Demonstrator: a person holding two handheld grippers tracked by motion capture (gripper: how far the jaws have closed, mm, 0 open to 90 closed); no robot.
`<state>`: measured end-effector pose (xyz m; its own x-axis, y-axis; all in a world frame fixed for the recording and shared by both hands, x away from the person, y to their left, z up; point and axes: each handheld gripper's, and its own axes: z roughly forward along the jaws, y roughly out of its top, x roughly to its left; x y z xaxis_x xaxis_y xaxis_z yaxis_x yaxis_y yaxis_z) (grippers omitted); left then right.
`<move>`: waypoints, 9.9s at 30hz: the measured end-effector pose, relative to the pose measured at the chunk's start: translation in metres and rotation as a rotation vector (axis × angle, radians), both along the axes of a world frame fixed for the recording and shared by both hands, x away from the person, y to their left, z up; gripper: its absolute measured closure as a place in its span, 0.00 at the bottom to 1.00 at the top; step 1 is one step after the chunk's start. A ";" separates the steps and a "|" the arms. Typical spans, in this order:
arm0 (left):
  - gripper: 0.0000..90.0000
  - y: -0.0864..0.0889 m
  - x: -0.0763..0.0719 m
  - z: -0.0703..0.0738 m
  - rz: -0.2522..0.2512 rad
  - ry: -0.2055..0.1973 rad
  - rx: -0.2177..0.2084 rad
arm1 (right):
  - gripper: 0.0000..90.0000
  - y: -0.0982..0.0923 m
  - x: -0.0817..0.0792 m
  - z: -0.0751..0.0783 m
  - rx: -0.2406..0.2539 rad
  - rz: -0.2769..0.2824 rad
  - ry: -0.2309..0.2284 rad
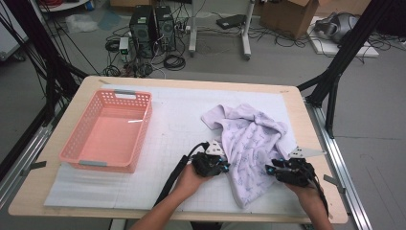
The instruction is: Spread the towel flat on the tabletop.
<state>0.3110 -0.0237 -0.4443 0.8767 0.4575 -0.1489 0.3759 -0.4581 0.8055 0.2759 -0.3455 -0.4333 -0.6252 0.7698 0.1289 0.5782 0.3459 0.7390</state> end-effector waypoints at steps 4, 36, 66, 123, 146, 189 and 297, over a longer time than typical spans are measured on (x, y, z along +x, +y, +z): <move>0.96 0.029 -0.006 0.004 0.050 -0.001 -0.062 | 0.85 0.004 -0.005 0.003 -0.012 0.038 0.000; 0.56 0.082 0.071 0.031 0.427 -0.040 -0.120 | 0.93 0.078 0.156 0.040 -0.018 -0.155 -0.107; 0.93 0.042 0.057 0.023 0.240 -0.114 -0.062 | 0.67 0.015 0.036 0.041 0.035 -0.016 -0.145; 0.76 0.091 0.041 0.025 0.249 -0.103 -0.033 | 0.77 0.005 0.092 0.024 0.059 -0.342 -0.073; 0.44 0.019 0.017 -0.001 0.082 -0.064 0.070 | 0.76 0.037 0.038 -0.012 -0.097 -0.120 -0.030; 0.92 0.079 0.078 0.008 0.415 -0.158 0.114 | 0.91 0.038 0.055 0.015 -0.098 -0.155 -0.129; 0.96 0.153 -0.062 0.002 0.560 -0.095 0.056 | 0.80 0.051 -0.003 -0.013 -0.060 -0.078 -0.027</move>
<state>0.2489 0.1289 -0.4422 0.5063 0.8613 -0.0434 0.5012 -0.2529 0.8276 0.2730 -0.2946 -0.4462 -0.5657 0.8220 0.0652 0.5852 0.3445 0.7341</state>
